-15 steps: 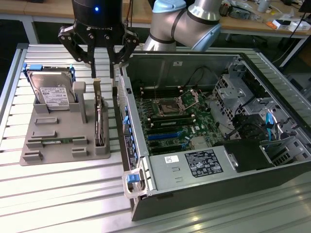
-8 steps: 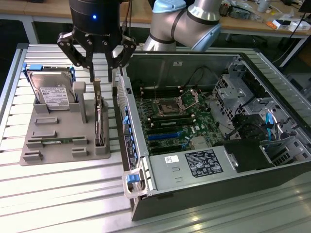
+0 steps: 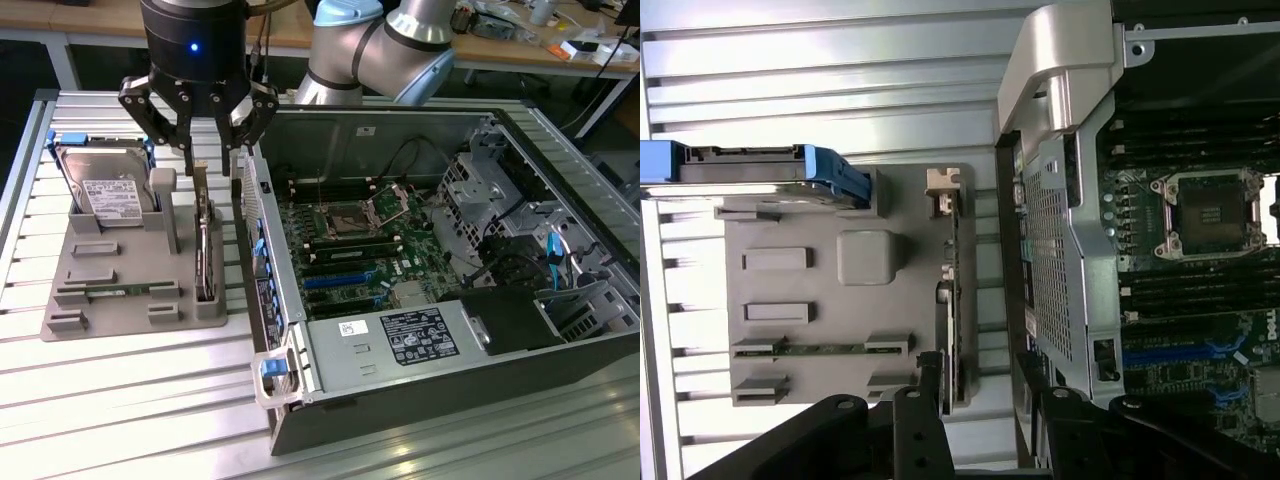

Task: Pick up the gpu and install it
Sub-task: 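Pick up the gpu and move the gpu toward the slot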

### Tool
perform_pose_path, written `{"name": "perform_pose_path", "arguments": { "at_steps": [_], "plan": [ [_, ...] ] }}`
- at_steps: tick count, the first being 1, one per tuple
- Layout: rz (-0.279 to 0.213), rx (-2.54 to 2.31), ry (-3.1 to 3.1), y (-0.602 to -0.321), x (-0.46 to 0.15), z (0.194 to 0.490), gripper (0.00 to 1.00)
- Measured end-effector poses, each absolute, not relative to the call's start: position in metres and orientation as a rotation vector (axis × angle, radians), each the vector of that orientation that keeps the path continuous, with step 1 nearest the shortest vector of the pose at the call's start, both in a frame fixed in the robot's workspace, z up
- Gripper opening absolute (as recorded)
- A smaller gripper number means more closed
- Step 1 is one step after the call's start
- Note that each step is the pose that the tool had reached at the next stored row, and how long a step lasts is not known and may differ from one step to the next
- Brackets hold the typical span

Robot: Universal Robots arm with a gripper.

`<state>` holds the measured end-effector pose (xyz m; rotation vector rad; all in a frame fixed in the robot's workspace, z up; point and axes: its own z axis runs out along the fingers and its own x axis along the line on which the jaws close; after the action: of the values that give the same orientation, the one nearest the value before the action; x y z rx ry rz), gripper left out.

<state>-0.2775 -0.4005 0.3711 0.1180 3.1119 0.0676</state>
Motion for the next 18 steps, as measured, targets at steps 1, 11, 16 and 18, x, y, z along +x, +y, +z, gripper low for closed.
{"name": "perform_pose_path", "arguments": {
  "at_steps": [1, 11, 16, 18],
  "plan": [
    [0.068, 0.118, 3.112, -0.401, -0.278, 0.370, 0.42],
    [0.068, 0.118, 3.112, -0.403, -0.279, 0.357, 0.42],
    [0.068, 0.118, 3.112, -0.403, -0.279, 0.355, 0.42],
    [0.068, 0.118, 3.112, -0.403, -0.279, 0.355, 0.42]
  ]
}}
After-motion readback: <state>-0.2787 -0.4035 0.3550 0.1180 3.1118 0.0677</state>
